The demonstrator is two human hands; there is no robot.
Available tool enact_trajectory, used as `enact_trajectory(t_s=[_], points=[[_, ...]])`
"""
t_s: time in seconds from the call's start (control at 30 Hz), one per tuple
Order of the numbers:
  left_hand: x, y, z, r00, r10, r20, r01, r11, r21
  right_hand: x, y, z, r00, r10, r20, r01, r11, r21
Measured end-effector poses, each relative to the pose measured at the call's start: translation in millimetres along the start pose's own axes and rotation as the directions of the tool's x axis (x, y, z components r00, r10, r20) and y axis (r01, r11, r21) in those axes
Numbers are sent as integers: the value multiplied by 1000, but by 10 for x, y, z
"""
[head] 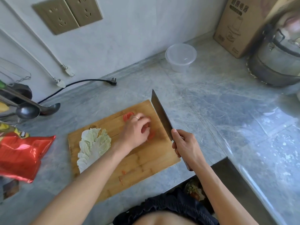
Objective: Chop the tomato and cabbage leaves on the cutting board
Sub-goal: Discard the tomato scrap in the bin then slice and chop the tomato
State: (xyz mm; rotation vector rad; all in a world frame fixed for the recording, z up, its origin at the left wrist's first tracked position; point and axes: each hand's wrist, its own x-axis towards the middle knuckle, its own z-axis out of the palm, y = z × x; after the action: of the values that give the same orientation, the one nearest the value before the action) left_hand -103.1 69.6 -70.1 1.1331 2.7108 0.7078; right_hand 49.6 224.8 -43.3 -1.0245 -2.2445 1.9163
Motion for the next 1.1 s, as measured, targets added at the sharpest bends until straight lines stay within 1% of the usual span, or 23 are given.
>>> enact_trajectory(t_s=[0.03,0.07,0.1,0.13,0.17,0.2,0.27,0.4,0.5,0.57,0.67,0.73,0.77,0.83,0.87,0.93,1.03,1.1], points=[[60,-111,-96,992,-114,-62,113,993,-24,35,-35,23,1000,-14,12,14,1000,-7],[119,-227,-166,970,-233,-71,233,972,-20,47,-50,29,1000,-19,18,19,1000,-11],[184,-347,-231,937,-348,-42,348,938,1,71,-73,39,1000,-19,23,20,1000,-13],[237,-449,-273,900,-435,19,434,900,31,84,-89,49,999,-22,27,22,1000,-13],[281,-539,-298,869,-487,86,484,874,50,112,-117,66,999,-28,33,29,999,-20],[316,-584,-292,850,-504,155,500,864,66,123,-127,72,999,-29,38,30,999,-26],[366,-621,-259,848,-476,234,469,879,89,146,-155,87,998,-32,46,34,998,-43],[454,-601,-235,886,-413,211,395,910,127,140,-168,81,998,-24,51,27,998,-53],[456,-592,-243,881,-426,207,405,904,138,115,-159,60,999,-7,39,9,998,-54],[429,-616,-237,883,-427,194,413,904,108,82,-148,44,1000,1,25,1,998,-57],[378,-658,-237,885,-427,184,435,900,-4,14,-124,27,1000,8,4,-8,998,-60],[366,-673,-254,864,-458,209,485,868,-103,-34,-110,24,1000,16,-6,-16,998,-63],[369,-684,-272,837,-495,230,538,821,-192,-51,-100,24,1000,20,-8,-20,998,-60],[340,-657,-355,780,-558,281,624,667,-407,-121,-85,28,1000,21,-21,-22,999,-46],[307,-627,-401,766,-573,289,631,590,-503,-147,-77,31,999,21,-26,-22,999,-41],[174,-470,-482,769,-559,310,601,470,-646,-240,-58,32,999,19,-43,-21,999,-34],[-118,-112,-450,774,-477,417,592,312,-743,-361,-15,41,998,31,-60,-33,999,-17],[-310,71,-292,743,-440,505,633,216,-743,-464,16,42,997,46,-62,-47,999,-8]])
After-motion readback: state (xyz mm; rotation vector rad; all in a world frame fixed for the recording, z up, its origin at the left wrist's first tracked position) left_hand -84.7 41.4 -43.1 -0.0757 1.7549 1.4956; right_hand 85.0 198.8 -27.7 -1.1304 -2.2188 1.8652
